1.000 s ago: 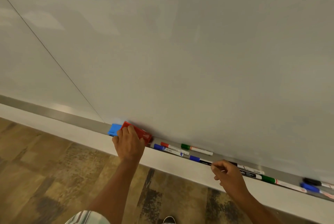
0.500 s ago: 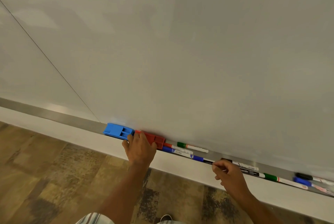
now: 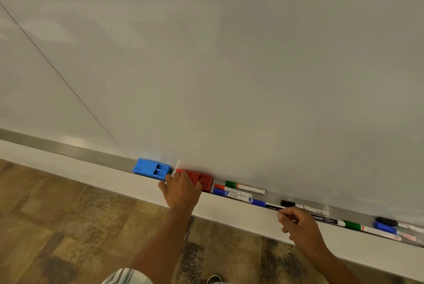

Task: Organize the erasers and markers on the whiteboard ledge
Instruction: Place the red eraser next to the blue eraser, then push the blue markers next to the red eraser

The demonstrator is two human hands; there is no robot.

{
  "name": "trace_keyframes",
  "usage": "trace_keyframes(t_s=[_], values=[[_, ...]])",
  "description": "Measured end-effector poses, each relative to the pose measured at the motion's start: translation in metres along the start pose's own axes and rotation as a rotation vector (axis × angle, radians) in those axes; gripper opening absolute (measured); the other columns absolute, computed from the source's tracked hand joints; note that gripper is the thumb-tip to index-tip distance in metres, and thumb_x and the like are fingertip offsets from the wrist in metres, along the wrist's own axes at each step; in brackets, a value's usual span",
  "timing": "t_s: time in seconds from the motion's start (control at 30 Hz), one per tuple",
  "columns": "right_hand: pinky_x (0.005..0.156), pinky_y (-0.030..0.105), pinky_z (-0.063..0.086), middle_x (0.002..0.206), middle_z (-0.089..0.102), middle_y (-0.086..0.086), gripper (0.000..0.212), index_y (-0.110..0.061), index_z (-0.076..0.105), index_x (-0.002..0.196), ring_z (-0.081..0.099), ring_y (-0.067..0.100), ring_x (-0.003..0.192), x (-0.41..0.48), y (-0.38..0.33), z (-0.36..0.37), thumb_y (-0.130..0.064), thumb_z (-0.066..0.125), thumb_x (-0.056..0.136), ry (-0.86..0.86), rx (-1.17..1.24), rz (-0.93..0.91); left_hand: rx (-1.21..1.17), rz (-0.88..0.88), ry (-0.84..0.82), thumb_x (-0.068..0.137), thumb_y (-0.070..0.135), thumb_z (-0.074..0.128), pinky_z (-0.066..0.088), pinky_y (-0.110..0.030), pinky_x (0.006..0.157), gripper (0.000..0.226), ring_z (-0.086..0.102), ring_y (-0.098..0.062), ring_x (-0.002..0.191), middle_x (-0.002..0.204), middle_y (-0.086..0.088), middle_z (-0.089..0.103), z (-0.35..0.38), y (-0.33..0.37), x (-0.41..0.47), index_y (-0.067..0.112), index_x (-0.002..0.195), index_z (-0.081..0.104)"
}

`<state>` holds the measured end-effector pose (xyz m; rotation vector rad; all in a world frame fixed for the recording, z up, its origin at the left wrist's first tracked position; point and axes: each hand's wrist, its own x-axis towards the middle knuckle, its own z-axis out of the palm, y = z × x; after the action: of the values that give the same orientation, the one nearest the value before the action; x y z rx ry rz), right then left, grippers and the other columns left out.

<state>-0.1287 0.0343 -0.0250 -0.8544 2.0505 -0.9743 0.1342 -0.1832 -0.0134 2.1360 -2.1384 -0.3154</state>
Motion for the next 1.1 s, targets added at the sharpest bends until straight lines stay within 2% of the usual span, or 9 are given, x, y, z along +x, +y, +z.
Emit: trace_keyframes(t_s=[0.17,0.3,0.4,0.53,0.67,0.77,0.87,0.97,1.1], values=[[0.066,0.027,0.059,0.094,0.074,-0.002,0.011,-0.029,0.068,0.093,0.073,0.02,0.079,0.0,0.007,0.0,-0.02,0.066,0.099,0.021,-0.003,0.004,0.018,-0.045,0.004,0.087,0.044,0.067,0.039,-0.047,0.096,0.024,0.047,-0.021,0.092,0.085,0.004,0.061,-0.005,-0.007,0.007,0.022,0.083,0.058],[0.079,0.041,0.061,0.099,0.073,-0.001,0.009,-0.022,0.073,0.1,0.068,0.018,0.087,0.002,0.017,0.0,-0.017,0.065,0.099,0.112,-0.046,-0.009,-0.018,-0.098,-0.002,0.088,0.049,0.067,0.038,-0.047,0.093,0.03,0.042,-0.021,0.09,0.084,0.002,0.057,-0.004,-0.014,0.014,0.02,0.083,0.06],[0.082,0.033,0.053,0.109,0.073,0.003,0.018,-0.014,0.073,0.115,0.065,0.014,0.092,0.004,0.024,-0.004,-0.017,0.065,0.099,0.218,-0.081,-0.019,-0.059,-0.122,-0.02,0.089,0.054,0.067,0.038,-0.049,0.095,0.036,0.048,-0.024,0.096,0.095,-0.002,0.062,-0.001,-0.016,0.015,0.019,0.092,0.061],[0.087,0.031,0.049,0.11,0.073,0.004,0.023,-0.012,0.072,0.12,0.066,0.018,0.097,0.008,0.028,-0.01,-0.015,0.067,0.097,0.275,-0.084,-0.023,-0.087,-0.096,0.014,0.09,0.053,0.069,0.04,-0.053,0.102,0.045,0.055,-0.033,0.118,0.125,-0.009,0.063,0.005,-0.012,0.006,0.015,0.113,0.066],[0.087,0.03,0.05,0.105,0.07,0.0,0.023,-0.012,0.072,0.119,0.064,0.013,0.093,0.012,0.027,-0.01,-0.013,0.068,0.096,0.282,-0.105,-0.038,-0.201,0.082,0.114,0.095,0.041,0.069,0.043,-0.052,0.101,0.032,0.058,-0.027,0.115,0.12,-0.006,0.066,0.013,0.001,-0.013,0.018,0.118,0.066],[0.084,0.025,0.047,0.102,0.066,-0.003,0.024,-0.011,0.072,0.118,0.059,0.004,0.087,0.013,0.025,-0.006,-0.012,0.07,0.095,0.294,-0.149,-0.101,-0.237,0.29,0.072,0.1,0.038,0.066,0.045,-0.049,0.105,0.033,0.058,-0.027,0.122,0.127,-0.004,0.069,0.025,0.013,-0.033,0.019,0.127,0.067],[0.078,0.016,0.043,0.106,0.063,-0.005,0.027,-0.015,0.069,0.122,0.058,0.001,0.086,0.015,0.021,0.002,-0.015,0.071,0.095,0.261,-0.2,-0.156,-0.223,0.38,-0.008,0.098,0.034,0.068,0.04,-0.046,0.109,0.041,0.053,-0.027,0.133,0.139,-0.003,0.066,0.035,0.022,-0.048,0.02,0.137,0.064],[0.086,0.023,0.047,0.114,0.059,-0.008,0.03,-0.018,0.066,0.127,0.061,0.01,0.098,0.016,0.018,0.011,-0.021,0.066,0.098,0.199,-0.267,-0.188,-0.141,0.466,-0.086,0.1,0.042,0.062,0.034,-0.043,0.115,0.048,0.045,-0.021,0.139,0.147,0.004,0.059,0.044,0.03,-0.059,0.026,0.145,0.056],[0.098,0.031,0.05,0.131,0.062,-0.001,0.034,-0.018,0.064,0.132,0.06,0.019,0.118,0.02,0.016,0.019,-0.026,0.061,0.1,0.156,-0.458,-0.183,0.068,0.618,-0.227,0.105,0.049,0.046,0.016,-0.057,0.128,0.066,0.018,-0.026,0.161,0.172,0.004,0.032,0.063,0.035,-0.071,0.024,0.164,0.028]])
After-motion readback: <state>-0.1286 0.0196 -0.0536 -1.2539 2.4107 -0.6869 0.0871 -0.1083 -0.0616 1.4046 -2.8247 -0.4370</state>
